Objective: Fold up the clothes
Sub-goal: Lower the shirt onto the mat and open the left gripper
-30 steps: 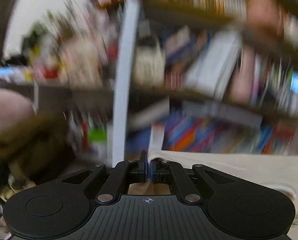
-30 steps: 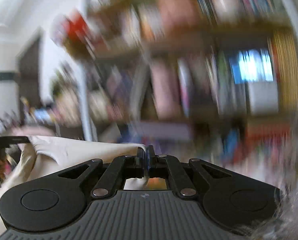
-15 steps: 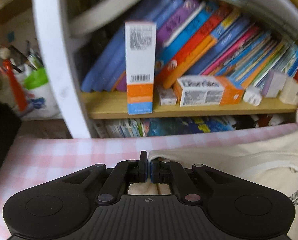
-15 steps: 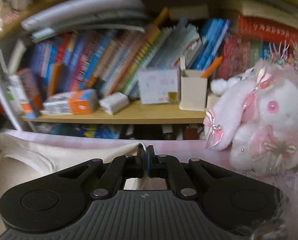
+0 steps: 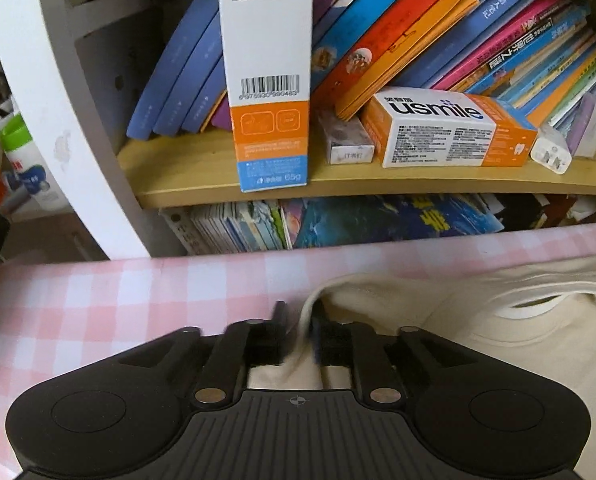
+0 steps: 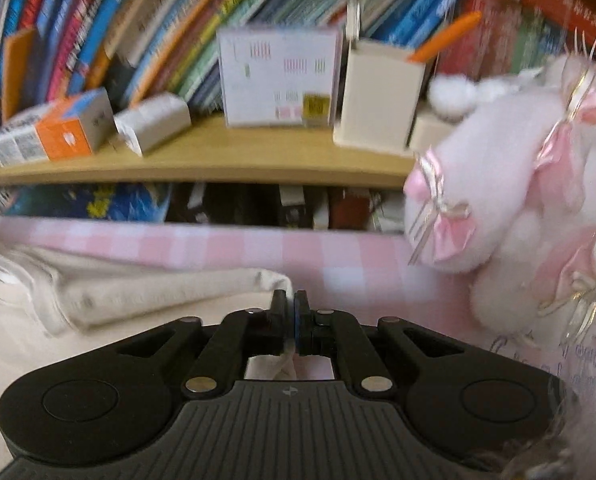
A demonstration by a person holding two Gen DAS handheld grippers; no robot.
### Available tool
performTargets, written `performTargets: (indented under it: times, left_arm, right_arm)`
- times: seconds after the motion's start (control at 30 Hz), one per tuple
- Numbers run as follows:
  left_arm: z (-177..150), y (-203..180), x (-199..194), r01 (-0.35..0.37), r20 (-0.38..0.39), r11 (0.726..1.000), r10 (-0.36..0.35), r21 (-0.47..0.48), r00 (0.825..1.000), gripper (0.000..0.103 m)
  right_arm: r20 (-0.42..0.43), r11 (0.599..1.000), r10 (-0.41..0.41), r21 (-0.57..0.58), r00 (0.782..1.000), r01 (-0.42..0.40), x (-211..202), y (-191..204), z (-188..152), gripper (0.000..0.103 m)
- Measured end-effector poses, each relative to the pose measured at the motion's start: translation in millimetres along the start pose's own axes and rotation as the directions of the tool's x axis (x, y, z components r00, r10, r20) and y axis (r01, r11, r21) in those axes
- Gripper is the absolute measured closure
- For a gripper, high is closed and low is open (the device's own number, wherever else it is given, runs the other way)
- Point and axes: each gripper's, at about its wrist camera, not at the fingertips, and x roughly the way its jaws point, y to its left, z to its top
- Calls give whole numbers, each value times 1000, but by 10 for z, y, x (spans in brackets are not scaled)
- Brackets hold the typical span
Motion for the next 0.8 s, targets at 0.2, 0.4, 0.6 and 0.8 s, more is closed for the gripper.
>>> performTargets:
  times: [0.2,0.4,0.6,0.8]
  left_arm:
    - [-145,144,-485,-13,53,999,11,52,999,42]
    - [-759,148,-1314,-6,154,1000,4,14,988,32]
    - [-1565,-226,-1883,0,192,1000,5,-22,981,30]
    - [-2068,-596,-2245,-31,189,1000,31,-3,981,30]
  right_arm:
    - [37,999,-7,-49,999,9,-303,-82,-62,63]
    - [81,975,126,-194,989,-109,-1014,-47,-494,59]
    - [21,899,265,-367,964,-239,-1572,327,-1133,54]
    - [27,838,244,-510,970,-196,-1668,813,-1580,55]
